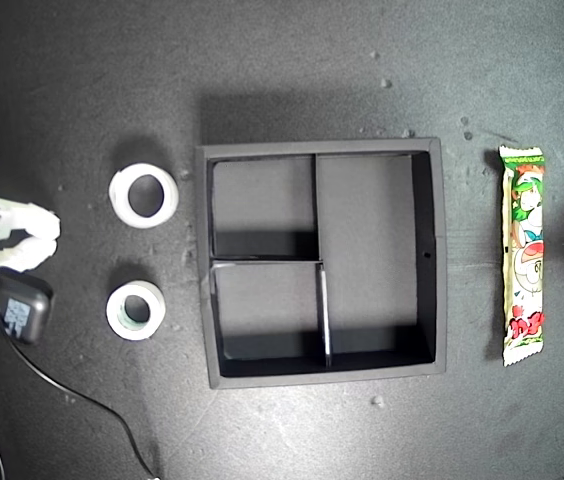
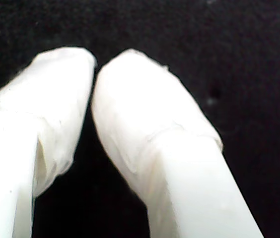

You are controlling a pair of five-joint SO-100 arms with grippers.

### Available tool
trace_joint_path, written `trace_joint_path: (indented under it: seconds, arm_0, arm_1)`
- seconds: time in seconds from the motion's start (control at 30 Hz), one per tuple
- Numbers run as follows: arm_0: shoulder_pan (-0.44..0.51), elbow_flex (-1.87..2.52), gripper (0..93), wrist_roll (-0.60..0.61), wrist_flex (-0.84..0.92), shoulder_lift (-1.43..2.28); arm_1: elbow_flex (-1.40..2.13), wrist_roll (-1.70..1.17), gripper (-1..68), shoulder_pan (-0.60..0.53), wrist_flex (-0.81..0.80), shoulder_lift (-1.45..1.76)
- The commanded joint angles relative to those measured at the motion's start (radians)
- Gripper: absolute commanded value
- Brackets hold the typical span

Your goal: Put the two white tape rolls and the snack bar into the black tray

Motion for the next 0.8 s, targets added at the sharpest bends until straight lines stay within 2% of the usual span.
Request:
trace_joint_path:
  seconds: [0.0, 0.63, 0.77]
  arm_0:
    - [0.023, 0.06, 0.2, 0.031, 0.038, 0.052]
    - [0.023, 0.06, 0.2, 0.049, 0.038, 0.052]
    - [0.08, 0.06, 0.0, 0.087, -0.12, 0.051]
  arm_1:
    - [0.012, -0.209, -0.1, 0.014, -0.002, 0.003]
    - [0.012, -0.21, -0.1, 0.02, -0.002, 0.003]
    - [0.012, -0.281, -0.3, 0.064, -0.077, 0.005]
